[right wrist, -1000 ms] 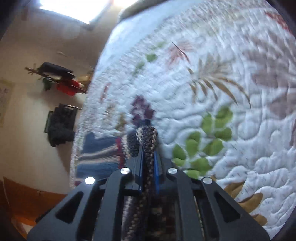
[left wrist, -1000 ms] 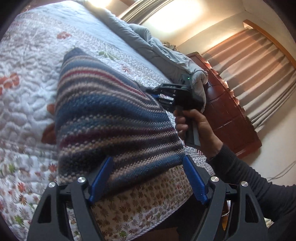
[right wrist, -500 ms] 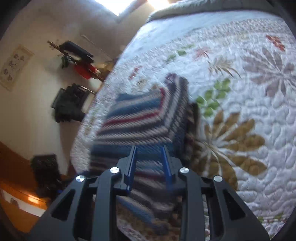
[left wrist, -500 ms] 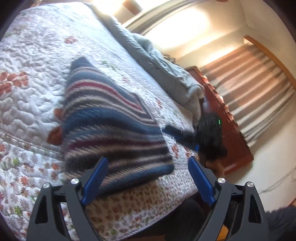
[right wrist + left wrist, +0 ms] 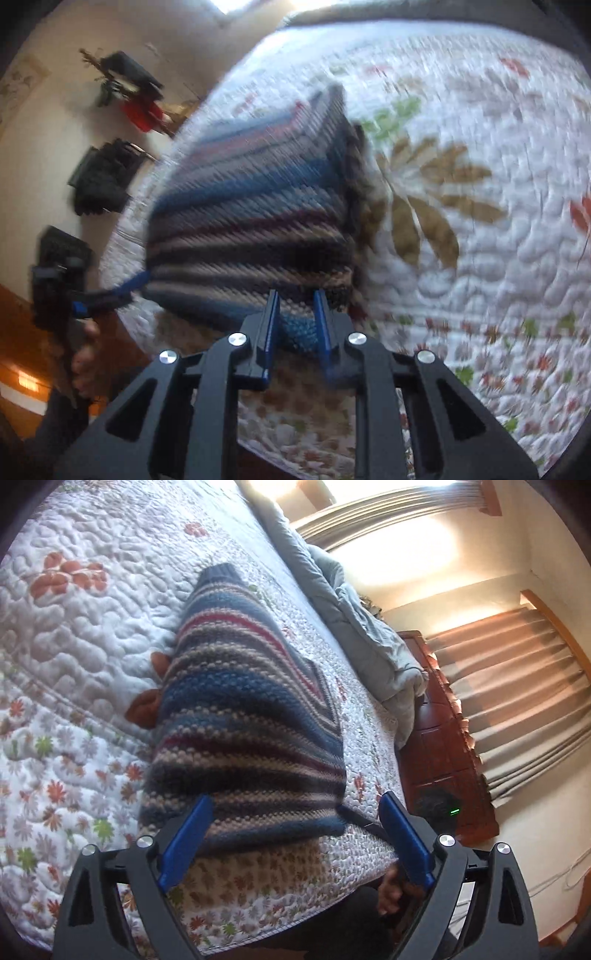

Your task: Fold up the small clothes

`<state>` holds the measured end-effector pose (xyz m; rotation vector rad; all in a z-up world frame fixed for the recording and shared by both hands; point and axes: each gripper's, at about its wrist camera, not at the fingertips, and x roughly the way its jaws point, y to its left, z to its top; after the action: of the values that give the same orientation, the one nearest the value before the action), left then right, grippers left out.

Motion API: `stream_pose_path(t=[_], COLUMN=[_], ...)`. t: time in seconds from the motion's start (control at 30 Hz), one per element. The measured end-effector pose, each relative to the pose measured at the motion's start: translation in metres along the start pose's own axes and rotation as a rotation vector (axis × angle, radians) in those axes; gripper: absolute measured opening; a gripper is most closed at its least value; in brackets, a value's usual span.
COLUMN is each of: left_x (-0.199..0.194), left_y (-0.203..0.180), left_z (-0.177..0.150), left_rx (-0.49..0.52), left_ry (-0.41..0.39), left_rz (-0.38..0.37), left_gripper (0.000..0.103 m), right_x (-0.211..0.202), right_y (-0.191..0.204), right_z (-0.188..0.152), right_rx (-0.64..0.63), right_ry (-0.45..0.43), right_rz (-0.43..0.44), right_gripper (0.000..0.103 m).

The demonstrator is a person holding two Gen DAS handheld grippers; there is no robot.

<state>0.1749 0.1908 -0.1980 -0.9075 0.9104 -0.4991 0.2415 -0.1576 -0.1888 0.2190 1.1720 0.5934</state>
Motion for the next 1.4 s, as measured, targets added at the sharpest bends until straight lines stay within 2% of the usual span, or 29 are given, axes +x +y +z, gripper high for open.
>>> stream_pose_path(t=[0.07,0.13,0.17,0.2,0.27,0.33,0.43,0.57,0.63,0.67,0.73,0.8,0.97,1.1,1.4], left_x=[-0.005,-0.014,-0.021,-0.028,-0.041,-0.052,-0.063,-0.084,-0.095,-0.098,-0.107,-0.116,-0.142,-0.151,-0.138], left_y=[-0.009,-0.029,-0.043,-0.061,-0.092,-0.122,-0.147,-0.171,-0.182,-0.186,-0.195,-0.203,-0.225,-0.236,-0.233], left_z=[-0.006,-0.016,-0.025,-0.038,-0.067,-0.099,-0.132,-0.165,-0.180,-0.184,-0.194,-0.199,-0.213,-0.218,-0.219], left_rx=[0.017,0.078,0.125,0.198,0.346,0.457,0.520,0.508,0.508,0.507,0.502,0.480,0.487,0.506,0.487], left_ry=[-0.009,-0.019,-0.036,-0.057,-0.097,-0.147,-0.199,-0.265,-0.304,-0.305,-0.277,-0.276,-0.337,-0.361,-0.320], left_rz=[0.050,0.144,0.216,0.308,0.453,0.579,0.678,0.693,0.725,0.737,0.712,0.707,0.709,0.696,0.660], left_gripper=[0.092,0.092,0.093,0.099,0.099,0.099,0.099,0.099,0.099,0.099,0.099,0.099,0.099,0.099,0.099], right_x=[-0.006,-0.025,-0.034,-0.050,-0.075,-0.093,-0.110,-0.138,-0.151,-0.156,-0.171,-0.184,-0.209,-0.226,-0.219], right_y=[0.002,0.016,0.022,0.032,0.050,0.068,0.081,0.100,0.110,0.114,0.127,0.139,0.154,0.167,0.163], right_z=[-0.007,-0.015,-0.019,-0.028,-0.052,-0.078,-0.111,-0.152,-0.166,-0.170,-0.178,-0.181,-0.180,-0.183,-0.185], right_rx=[0.001,-0.009,-0.013,-0.025,-0.062,-0.112,-0.123,-0.100,-0.069,-0.065,-0.071,-0.092,-0.082,-0.116,-0.140], right_ry=[-0.029,-0.066,-0.092,-0.134,-0.190,-0.225,-0.263,-0.342,-0.372,-0.371,-0.366,-0.375,-0.343,-0.377,-0.385], right_rz=[-0.008,0.001,-0.008,-0.028,-0.055,-0.126,-0.219,-0.360,-0.384,-0.379,-0.371,-0.426,-0.401,-0.395,-0.439], right_gripper=[0.022,0.047,0.070,0.080,0.087,0.091,0.095,0.099,0.100,0.100,0.100,0.100,0.100,0.100,0.100])
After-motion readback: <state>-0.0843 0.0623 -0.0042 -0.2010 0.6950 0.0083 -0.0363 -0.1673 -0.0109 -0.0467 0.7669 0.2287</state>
